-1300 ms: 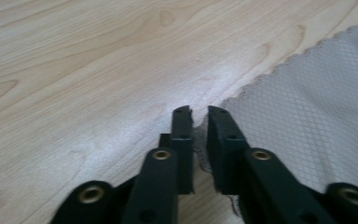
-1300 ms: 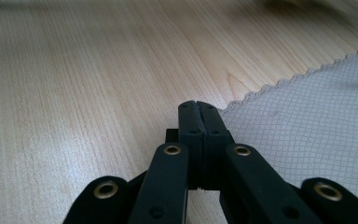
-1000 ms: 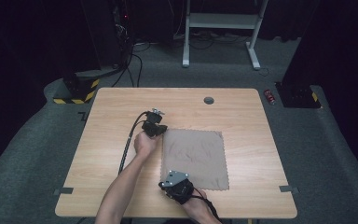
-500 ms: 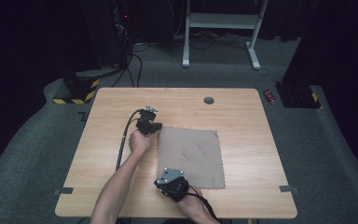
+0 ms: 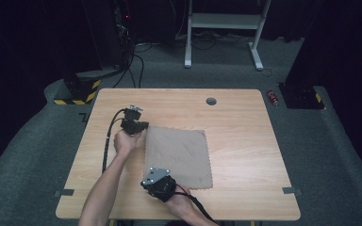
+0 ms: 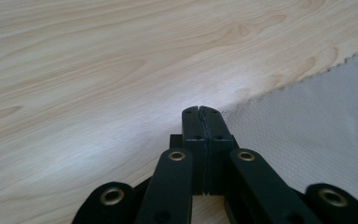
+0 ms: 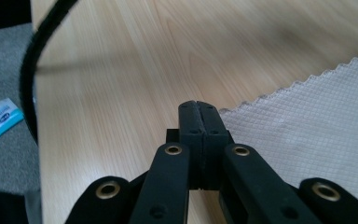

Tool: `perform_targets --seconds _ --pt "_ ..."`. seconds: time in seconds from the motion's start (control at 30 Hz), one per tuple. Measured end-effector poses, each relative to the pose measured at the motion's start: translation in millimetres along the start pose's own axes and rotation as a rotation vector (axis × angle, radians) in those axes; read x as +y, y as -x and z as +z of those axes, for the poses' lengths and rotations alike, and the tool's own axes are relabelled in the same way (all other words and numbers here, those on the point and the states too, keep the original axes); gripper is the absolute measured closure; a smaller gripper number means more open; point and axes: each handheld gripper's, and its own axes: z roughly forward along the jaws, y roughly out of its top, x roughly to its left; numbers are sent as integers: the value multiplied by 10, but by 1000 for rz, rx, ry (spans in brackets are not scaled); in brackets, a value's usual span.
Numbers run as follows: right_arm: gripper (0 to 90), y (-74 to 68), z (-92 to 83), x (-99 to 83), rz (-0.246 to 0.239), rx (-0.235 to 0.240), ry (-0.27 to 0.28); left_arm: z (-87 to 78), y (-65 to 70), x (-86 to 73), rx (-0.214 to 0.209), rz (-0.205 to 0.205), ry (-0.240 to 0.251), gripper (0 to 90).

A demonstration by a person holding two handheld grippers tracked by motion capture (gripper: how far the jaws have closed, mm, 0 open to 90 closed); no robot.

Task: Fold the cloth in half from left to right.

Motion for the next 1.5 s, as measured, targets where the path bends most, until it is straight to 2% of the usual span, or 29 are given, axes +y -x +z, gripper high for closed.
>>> perform_targets --seconds 0.1,0.2,0.4,0.43,0.47,0.57,0.6,0.83,0.9,1.0,1.03,1.17,1.2,1.37,1.5 --pt "900 -23 1 60 -4 6 20 -56 -57 -17 -2 -20 4 898" --pt "900 -11 -19 28 0 4 23 -35 -35 -21 1 -10 1 898" --pt "900 77 -106 -176 48 -20 12 248 219 23 -26 27 -18 897" --pt "900 77 -106 -176 48 -20 12 248 219 23 -26 27 -18 897" --pt "900 99 -148 -242 58 -30 9 313 295 31 -38 32 -16 898" --pt "900 126 -192 -307 68 -38 10 363 340 31 -44 36 -20 897" --pt "900 145 -232 -363 90 -47 4 385 354 29 -45 34 -20 897" --pt "900 182 -324 -505 100 -89 -3 463 401 42 -69 16 -12 897" --pt "900 194 -358 -565 105 -102 -6 495 482 69 -59 56 -21 897" --pt "900 201 -397 -620 118 -108 -8 509 542 94 -71 66 -12 897" --pt "900 205 -410 -636 116 -112 -7 527 588 124 -75 83 -15 897" --pt "900 225 -471 -690 130 -124 -1 563 667 161 -86 90 -6 897" --pt "900 229 -479 -700 133 -126 0 566 675 168 -85 102 -9 897" --pt "900 246 -524 -759 144 -134 2 612 725 170 -89 96 -10 897" --pt "900 267 -599 -831 169 -151 12 646 793 188 -78 127 -13 896"
